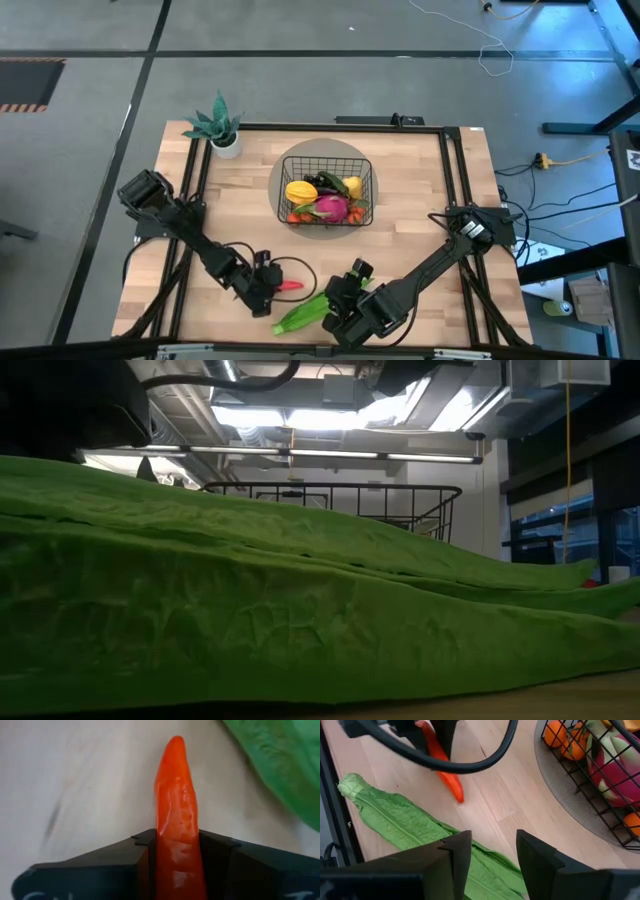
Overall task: Build produce basket
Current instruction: Put the carrot into the black wire basket
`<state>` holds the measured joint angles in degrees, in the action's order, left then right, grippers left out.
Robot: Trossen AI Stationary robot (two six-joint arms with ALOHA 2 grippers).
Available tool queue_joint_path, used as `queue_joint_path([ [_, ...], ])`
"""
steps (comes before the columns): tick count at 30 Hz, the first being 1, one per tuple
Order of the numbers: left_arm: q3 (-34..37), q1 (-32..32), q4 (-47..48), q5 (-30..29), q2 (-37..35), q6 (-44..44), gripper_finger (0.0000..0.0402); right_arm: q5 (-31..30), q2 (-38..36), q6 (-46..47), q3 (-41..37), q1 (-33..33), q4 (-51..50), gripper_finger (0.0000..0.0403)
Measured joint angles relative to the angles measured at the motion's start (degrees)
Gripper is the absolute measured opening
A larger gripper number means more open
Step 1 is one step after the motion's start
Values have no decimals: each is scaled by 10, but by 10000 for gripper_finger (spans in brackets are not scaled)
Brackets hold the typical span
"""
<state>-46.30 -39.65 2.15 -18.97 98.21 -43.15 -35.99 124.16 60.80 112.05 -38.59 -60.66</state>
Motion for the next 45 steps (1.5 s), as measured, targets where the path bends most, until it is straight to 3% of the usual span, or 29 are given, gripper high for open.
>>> queue_joint_path([
  [4,-25,-1,16,2,0,1,81,0,0,0,0,0,0,145],
  [9,-84,-5,134,-10,-19,22,81,0,0,0,0,0,0,145],
  [16,-220,5,347,-102,-22,106,81,1,0,0,0,-1,0,145],
  [26,-422,103,558,-221,-22,257,81,1,0,0,0,-22,0,145],
  [31,-505,200,589,-230,-23,372,81,2,0,2,0,-44,0,145],
  [35,-559,309,583,-140,-23,447,81,1,0,3,0,-61,0,145],
  [42,-569,494,547,192,-21,517,81,1,0,3,0,-79,0,145],
  [45,-561,529,541,228,-14,522,80,-4,0,5,0,-82,0,145],
])
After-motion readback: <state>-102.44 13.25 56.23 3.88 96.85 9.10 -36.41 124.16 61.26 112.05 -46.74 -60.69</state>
